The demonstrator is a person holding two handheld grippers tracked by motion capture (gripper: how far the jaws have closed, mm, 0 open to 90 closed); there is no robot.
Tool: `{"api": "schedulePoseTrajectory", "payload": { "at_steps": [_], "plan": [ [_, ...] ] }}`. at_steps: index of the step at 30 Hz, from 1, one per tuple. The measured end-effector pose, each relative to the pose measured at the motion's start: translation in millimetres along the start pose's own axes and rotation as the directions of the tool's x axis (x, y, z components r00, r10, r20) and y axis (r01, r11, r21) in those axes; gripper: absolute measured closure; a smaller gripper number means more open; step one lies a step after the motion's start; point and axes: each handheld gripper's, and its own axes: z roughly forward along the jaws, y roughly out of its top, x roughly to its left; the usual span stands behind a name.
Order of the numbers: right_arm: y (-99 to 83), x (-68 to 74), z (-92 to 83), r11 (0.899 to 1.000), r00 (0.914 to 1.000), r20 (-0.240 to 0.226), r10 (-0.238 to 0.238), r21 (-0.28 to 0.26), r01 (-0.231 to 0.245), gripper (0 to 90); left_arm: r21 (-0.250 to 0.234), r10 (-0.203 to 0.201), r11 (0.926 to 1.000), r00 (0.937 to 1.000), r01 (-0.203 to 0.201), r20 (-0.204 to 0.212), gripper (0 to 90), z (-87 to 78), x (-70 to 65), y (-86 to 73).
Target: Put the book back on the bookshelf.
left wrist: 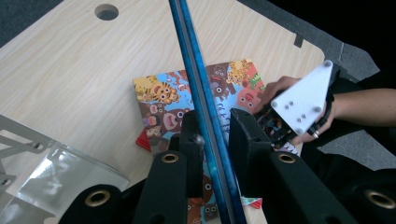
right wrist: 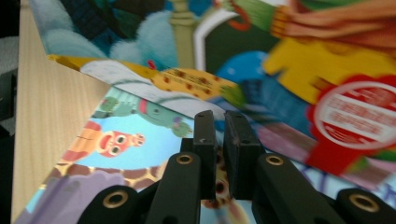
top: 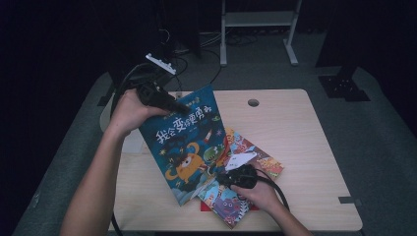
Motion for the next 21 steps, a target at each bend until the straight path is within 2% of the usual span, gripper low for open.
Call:
{"api": "schedulePoseTrajectory", "payload": {
  "at_steps": [3,5,8,10,13,15,21],
  "plan": [
    [-3.6,-7.2,-6.6,0.999,0.9995,0.012,0.03,-0.021,-0.03,78.2,0.005,0.003,1.0,1.0,-0.003,0.002,76.2,-0.4,-1.4,2.1],
    [-5.6,-13.6,-13.8,0.998,0.9986,0.036,0.039,-0.042,-0.038,75.8,0.015,-0.008,0.9999,1.0,0.008,0.0,76.6,-1.1,-2.0,4.5],
    [-9.2,-24.7,-25.8,0.995,0.9936,0.084,0.075,-0.075,-0.068,69.5,0.027,-0.021,0.9994,0.9998,0.021,-0.005,77.0,-2.1,-1.9,6.2],
    [-13.1,-33.6,-34.1,0.991,0.9874,0.114,0.109,-0.091,-0.099,64.1,0.037,-0.025,0.999,0.9996,0.026,-0.008,77.4,-3.0,-2.6,7.9],
    [-18.5,-48.4,-45.4,0.984,0.9733,0.167,0.158,-0.106,-0.141,55.1,0.05,-0.021,0.9985,0.9997,0.022,-0.008,78.0,-3.7,-4.6,11.1],
    [-23.0,-59.7,-51.8,0.981,0.9623,0.209,0.174,-0.124,-0.151,49.3,0.057,-0.023,0.9981,0.9997,0.023,-0.007,78.3,-3.6,-6.2,13.2],
    [-40.6,-88.8,-66.4,0.967,0.922,0.299,0.246,-0.139,-0.212,44.3,0.074,-0.032,0.9967,0.9994,0.033,-0.016,79.9,-5.6,-9.5,18.6]
  ]
}}
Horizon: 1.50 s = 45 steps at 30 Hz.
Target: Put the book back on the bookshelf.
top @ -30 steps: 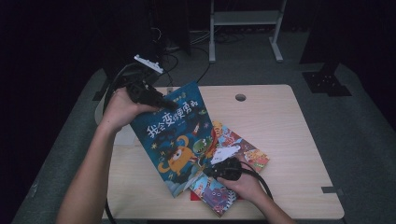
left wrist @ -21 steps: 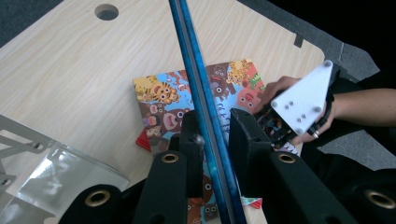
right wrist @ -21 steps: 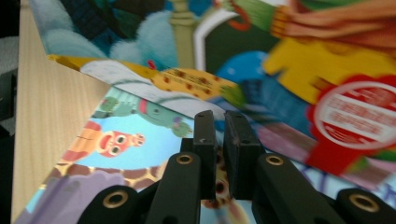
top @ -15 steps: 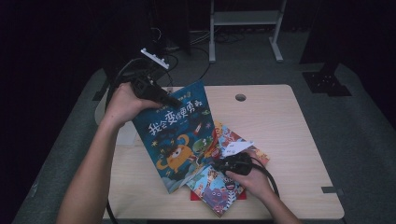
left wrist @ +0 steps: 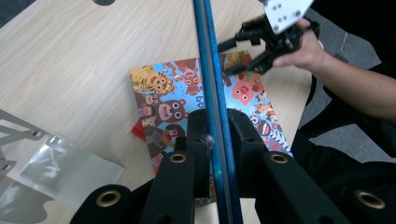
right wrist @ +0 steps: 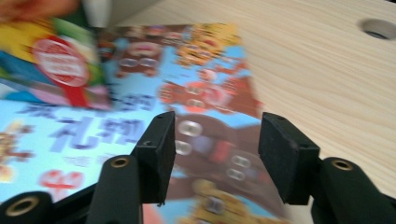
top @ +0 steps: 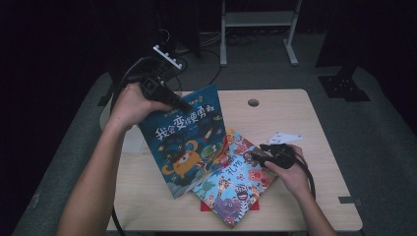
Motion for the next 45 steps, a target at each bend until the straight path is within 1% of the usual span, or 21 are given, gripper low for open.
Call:
{"api": "schedulePoseTrajectory", "payload": {
  "at_steps": [1,2,3,4,5,7,8,11,13,14,16,20,21,23,27,28,29,31,35,41,45],
  "plan": [
    [-1.8,-5.5,-1.0,1.0,0.9998,0.017,0.005,-0.001,-0.005,43.3,0.004,-0.002,1.0,1.0,0.002,-0.008,80.0,-0.7,-0.7,0.8],
    [-1.8,-5.5,-1.0,1.0,0.9998,0.017,0.005,-0.001,-0.005,43.3,0.004,-0.002,1.0,1.0,0.002,-0.008,80.3,-0.7,-0.7,0.8],
    [-5.6,-17.4,-4.1,0.999,0.9984,0.045,0.034,-0.003,-0.034,42.6,0.014,-0.009,0.9999,0.9998,0.009,-0.019,80.4,-2.5,-1.0,1.8],
    [-5.6,-17.4,-4.1,0.999,0.9984,0.045,0.034,-0.003,-0.034,42.6,0.014,-0.009,0.9999,0.9998,0.009,-0.019,80.6,-2.5,-1.0,1.8],
    [-9.0,-27.3,-6.6,0.998,0.9954,0.074,0.061,-0.008,-0.06,41.1,0.015,-0.006,0.9999,0.9998,0.006,-0.02,80.9,-3.4,-1.2,2.0],
    [-12.4,-35.6,-8.2,0.997,0.9921,0.098,0.078,-0.012,-0.078,39.3,0.015,-0.001,0.9999,0.9997,0.002,-0.024,81.1,-6.1,-2.9,1.7],
    [-14.4,-40.1,-9.1,0.996,0.9896,0.112,0.09,-0.012,-0.089,38.6,0.014,-0.003,0.9999,0.9995,0.004,-0.03,81.2,-6.9,-3.5,1.2],
    [-20.6,-53.5,-10.9,0.993,0.9817,0.153,0.114,-0.016,-0.113,35.7,0.019,0.001,0.9998,0.9995,0.0,-0.03,81.7,-9.9,-4.7,0.3],
    [-24.8,-62.9,-12.0,0.992,0.9734,0.19,0.129,-0.017,-0.128,33.9,0.021,0.006,0.9998,0.9993,-0.005,-0.036,82.2,-12.5,-5.5,-0.5],
    [-26.9,-66.6,-12.2,0.989,0.969,0.201,0.144,-0.018,-0.144,32.6,0.022,0.005,0.9997,0.9991,-0.004,-0.043,82.2,-13.6,-5.9,-0.9],
    [-31.3,-74.4,-11.8,0.985,0.9622,0.212,0.17,-0.015,-0.171,31.2,0.023,0.003,0.9997,0.9982,-0.002,-0.059,82.2,-15.1,-6.0,-1.8],
    [-39.0,-85.3,-8.4,0.977,0.9529,0.219,0.21,-0.001,-0.215,27.4,0.027,0.0,0.9996,0.9971,0.002,-0.077,82.2,-19.7,-3.8,-4.9],
    [-40.2,-86.8,-6.8,0.975,0.948,0.237,0.213,0.008,-0.221,27.0,0.023,-0.003,0.9997,0.9967,0.005,-0.081,82.1,-21.1,-3.2,-6.1],
    [-42.4,-89.0,-4.5,0.976,0.9427,0.265,0.203,0.025,-0.217,25.7,0.02,-0.008,0.9998,0.9964,0.009,-0.084,82.1,-24.0,-2.3,-8.6],
    [-45.1,-93.3,-2.4,0.971,0.9366,0.269,0.224,0.018,-0.237,25.0,0.018,-0.016,0.9997,0.9959,0.017,-0.089,82.2,-30.1,-1.4,-13.1],
    [-45.1,-93.3,-2.4,0.971,0.9366,0.269,0.224,0.018,-0.237,25.0,0.018,-0.016,0.9997,0.9959,0.017,-0.089,82.1,-30.1,-1.4,-13.1],
    [-46.3,-94.9,-1.8,0.971,0.9344,0.276,0.226,0.018,-0.24,24.6,0.016,-0.021,0.9996,0.9957,0.023,-0.09,82.1,-33.1,-1.0,-15.5],
    [-47.4,-95.7,-1.3,0.97,0.9327,0.281,0.225,0.021,-0.241,23.9,0.013,-0.028,0.9995,0.9953,0.029,-0.092,82.1,-37.2,-0.1,-18.7],
    [-49.9,-97.7,0.2,0.968,0.9319,0.281,0.23,0.035,-0.249,22.1,-0.004,-0.038,0.9993,0.9944,0.038,-0.098,82.1,-46.0,1.2,-26.5],
    [-50.6,-98.1,1.8,0.969,0.933,0.282,0.224,0.039,-0.245,19.6,-0.013,-0.058,0.9983,0.9918,0.057,-0.114,82.0,-57.3,5.2,-38.3],
    [-49.9,-96.2,3.4,0.971,0.9341,0.292,0.206,0.054,-0.231,17.7,-0.018,-0.075,0.9972,0.9892,0.073,-0.126,82.1,-64.6,8.2,-47.2]
  ]
}}
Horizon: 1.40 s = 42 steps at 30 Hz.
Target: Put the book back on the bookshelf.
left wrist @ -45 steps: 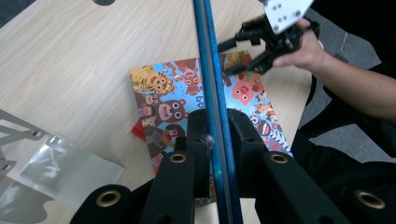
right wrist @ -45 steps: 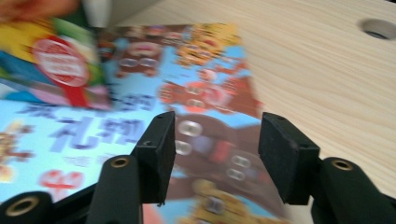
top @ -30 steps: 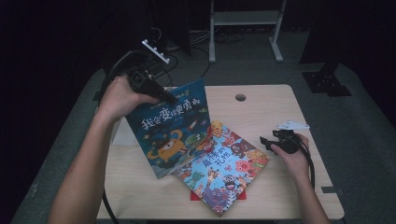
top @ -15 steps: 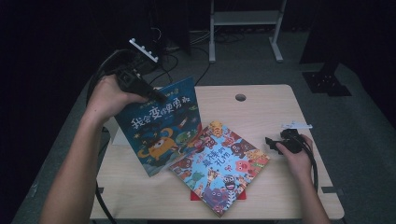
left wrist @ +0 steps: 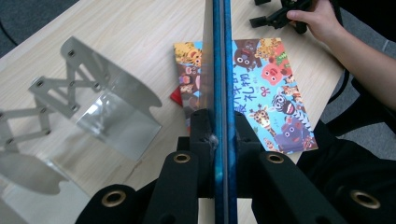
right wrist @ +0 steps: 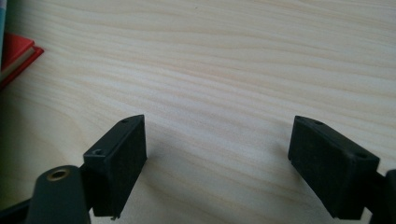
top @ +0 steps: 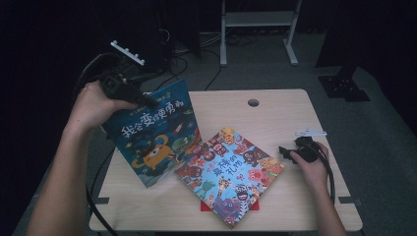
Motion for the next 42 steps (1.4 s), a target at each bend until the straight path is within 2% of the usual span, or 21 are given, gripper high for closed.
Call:
{"api": "schedulePoseTrajectory", "payload": {
  "at_steps": [2,13,16,22,28,33,40,41,42],
  "plan": [
    [0.2,2.2,0.9,1.0,0.9998,0.011,-0.017,0.006,0.017,16.6,-0.003,-0.007,1.0,1.0,0.007,-0.003,82.1,-3.5,2.6,-4.4],
    [0.3,2.2,1.1,1.0,0.9998,0.011,-0.015,0.006,0.015,16.5,-0.027,-0.042,0.9988,0.9987,0.042,-0.03,82.0,-25.0,13.0,-27.3],
    [0.3,2.3,1.1,1.0,0.9998,0.012,-0.015,0.006,0.015,16.6,-0.036,-0.064,0.9974,0.9969,0.062,-0.046,82.1,-31.5,16.0,-36.3],
    [0.3,2.3,1.1,1.0,0.9998,0.012,-0.015,0.006,0.015,16.6,-0.025,-0.086,0.9961,0.994,0.084,-0.068,82.0,-39.7,22.8,-48.8],
    [0.3,2.3,1.2,1.0,0.9998,0.012,-0.015,0.006,0.015,16.6,-0.036,-0.128,0.9915,0.9866,0.125,-0.101,82.1,-50.2,31.8,-66.0],
    [0.3,2.2,1.1,1.0,0.9998,0.012,-0.015,0.006,0.015,16.6,-0.034,-0.147,0.989,0.9821,0.144,-0.118,82.1,-54.9,34.7,-74.0],
    [0.3,2.3,1.2,1.0,0.9998,0.012,-0.015,0.006,0.015,16.6,-0.038,-0.188,0.9821,0.969,0.184,-0.16,82.1,-63.4,42.8,-90.8],
    [0.3,2.3,1.2,1.0,0.9998,0.012,-0.015,0.006,0.015,16.6,-0.038,-0.188,0.9821,0.969,0.184,-0.16,82.0,-63.4,42.8,-90.8],
    [0.3,2.2,1.2,1.0,0.9998,0.013,-0.015,0.005,0.015,16.6,-0.036,-0.201,0.9796,0.9639,0.198,-0.175,82.1,-65.5,45.4,-94.8]
  ]
}}
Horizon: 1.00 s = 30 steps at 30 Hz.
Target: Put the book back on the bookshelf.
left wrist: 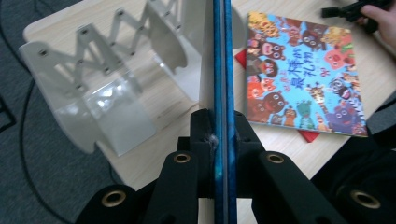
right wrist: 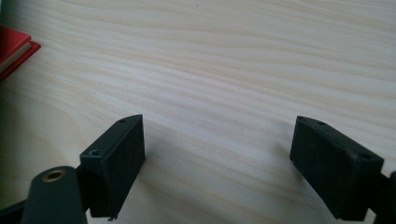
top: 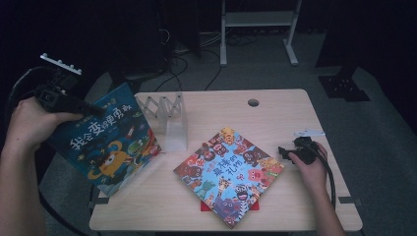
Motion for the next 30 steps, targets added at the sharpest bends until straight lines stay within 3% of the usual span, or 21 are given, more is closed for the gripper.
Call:
{"api": "schedulePoseTrajectory", "payload": {
  "at_steps": [7,11,17,23,30],
  "plan": [
    [0.0,0.0,0.0,1.0,1.0,0.0,0.0,0.0,0.0,16.6,-0.003,-0.058,0.9983,0.9969,0.058,-0.053,82.1,-0.7,14.1,-9.0],
    [0.0,0.0,0.0,1.0,1.0,0.0,0.0,0.0,0.0,16.6,0.01,-0.074,0.9972,0.9949,0.074,-0.069,82.0,0.0,19.7,-10.5],
    [0.0,0.0,0.0,1.0,1.0,0.0,0.0,0.0,0.0,16.7,-0.008,-0.116,0.9932,0.9889,0.116,-0.092,82.0,-1.0,26.5,-13.7],
    [0.0,-0.1,0.0,1.0,1.0,0.0,0.0,0.0,0.0,16.7,-0.004,-0.171,0.985,0.9755,0.172,-0.138,82.0,3.2,38.0,-15.0],
    [0.0,-0.1,0.0,1.0,1.0,0.0,0.0,0.0,0.0,16.7,-0.041,-0.235,0.972,0.9586,0.231,-0.161,82.0,6.0,50.1,-15.8]
  ]
}}
